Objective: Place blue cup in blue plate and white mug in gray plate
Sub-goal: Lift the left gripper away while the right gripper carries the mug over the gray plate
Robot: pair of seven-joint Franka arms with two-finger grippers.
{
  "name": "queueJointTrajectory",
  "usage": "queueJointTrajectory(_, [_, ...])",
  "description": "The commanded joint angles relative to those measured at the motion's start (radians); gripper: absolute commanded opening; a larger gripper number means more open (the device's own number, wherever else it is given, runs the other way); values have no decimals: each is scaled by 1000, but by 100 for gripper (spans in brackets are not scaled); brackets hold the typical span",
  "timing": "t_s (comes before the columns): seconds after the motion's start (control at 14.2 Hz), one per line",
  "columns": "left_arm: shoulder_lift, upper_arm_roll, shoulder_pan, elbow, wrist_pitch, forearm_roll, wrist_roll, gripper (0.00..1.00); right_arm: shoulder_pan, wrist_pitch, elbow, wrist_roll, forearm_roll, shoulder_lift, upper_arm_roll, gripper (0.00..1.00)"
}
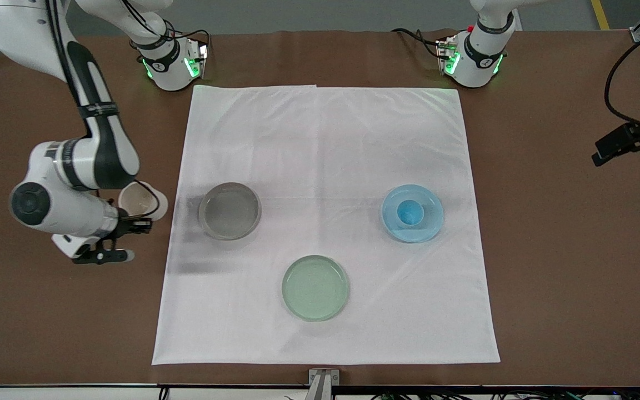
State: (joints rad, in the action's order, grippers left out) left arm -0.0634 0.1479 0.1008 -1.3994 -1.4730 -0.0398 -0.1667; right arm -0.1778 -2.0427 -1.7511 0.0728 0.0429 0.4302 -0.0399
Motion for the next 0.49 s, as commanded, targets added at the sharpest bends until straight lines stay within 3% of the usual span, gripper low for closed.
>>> queueJointTrajectory(0.0, [72, -132, -104, -55, 62, 9, 41, 100, -118, -19, -16, 134, 6, 2, -12, 2])
queueJointTrajectory(0.21, [90, -136, -127, -67, 69, 9, 35, 100, -186, -94, -28, 220, 6, 33, -12, 2])
queueJointTrajectory(0.42, [88, -133, -127, -67, 69, 12, 30, 100, -228, -174, -47, 231, 75, 67, -12, 2])
